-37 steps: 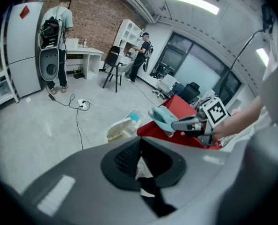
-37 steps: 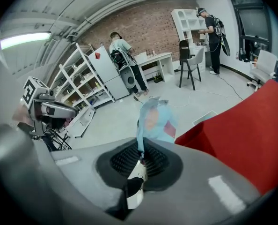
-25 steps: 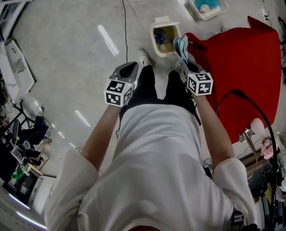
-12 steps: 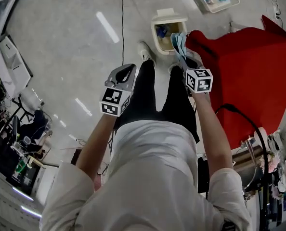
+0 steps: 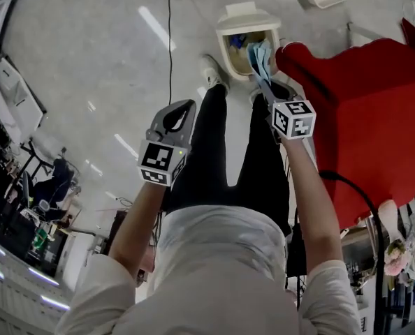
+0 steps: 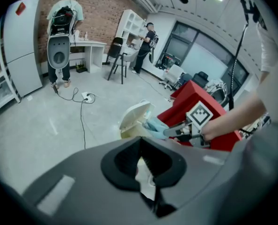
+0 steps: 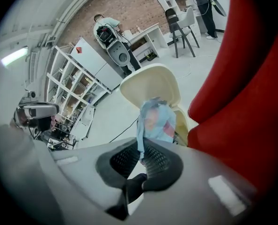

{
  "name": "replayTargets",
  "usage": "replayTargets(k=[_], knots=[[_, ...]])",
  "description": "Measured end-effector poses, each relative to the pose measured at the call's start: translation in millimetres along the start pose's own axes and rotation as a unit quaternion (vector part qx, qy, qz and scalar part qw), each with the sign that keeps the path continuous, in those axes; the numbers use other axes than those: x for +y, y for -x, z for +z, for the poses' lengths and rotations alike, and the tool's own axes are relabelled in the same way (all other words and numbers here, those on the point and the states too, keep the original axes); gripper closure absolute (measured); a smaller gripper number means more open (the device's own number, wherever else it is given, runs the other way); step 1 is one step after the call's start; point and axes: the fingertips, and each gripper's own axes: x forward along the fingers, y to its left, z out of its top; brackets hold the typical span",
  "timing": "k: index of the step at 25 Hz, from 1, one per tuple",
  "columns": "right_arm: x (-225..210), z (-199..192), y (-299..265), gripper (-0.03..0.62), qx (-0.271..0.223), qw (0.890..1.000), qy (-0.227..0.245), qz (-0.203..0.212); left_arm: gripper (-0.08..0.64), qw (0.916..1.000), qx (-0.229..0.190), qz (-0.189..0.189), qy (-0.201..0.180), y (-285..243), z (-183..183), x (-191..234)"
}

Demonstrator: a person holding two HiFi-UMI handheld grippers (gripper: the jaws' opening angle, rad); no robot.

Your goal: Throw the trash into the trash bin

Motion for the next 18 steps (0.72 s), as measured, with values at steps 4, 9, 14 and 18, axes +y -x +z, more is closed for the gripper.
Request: replayTargets(k=[4, 9, 14, 18], knots=[[-10.9, -10.2, -27.5, 0.584, -0.001, 1.0, -0.011, 0.011, 0.555, 1.0, -0.002, -0.005, 0.001, -21.4, -9.5, 1.3], [-23.9, -20.9, -61.8, 0.583, 0.002, 1.0, -0.018, 0.013, 0.555, 0.9999, 0.005, -0.013, 0.007, -44.3, -30.6, 0.5], [-35.9, -32.3, -79.9, 0.547, -0.007, 0.999, -0.033, 0.005, 0.555, 0.9995, 0.021, -0.02, 0.013, -57.6, -57.3, -4.5], [-41.7, -37.5, -79.4, 0.425, -0.015, 0.999, -0.044, -0.003, 0.555, 0.9993, 0.024, -0.026, 0.014, -61.4, -62.6, -11.4]])
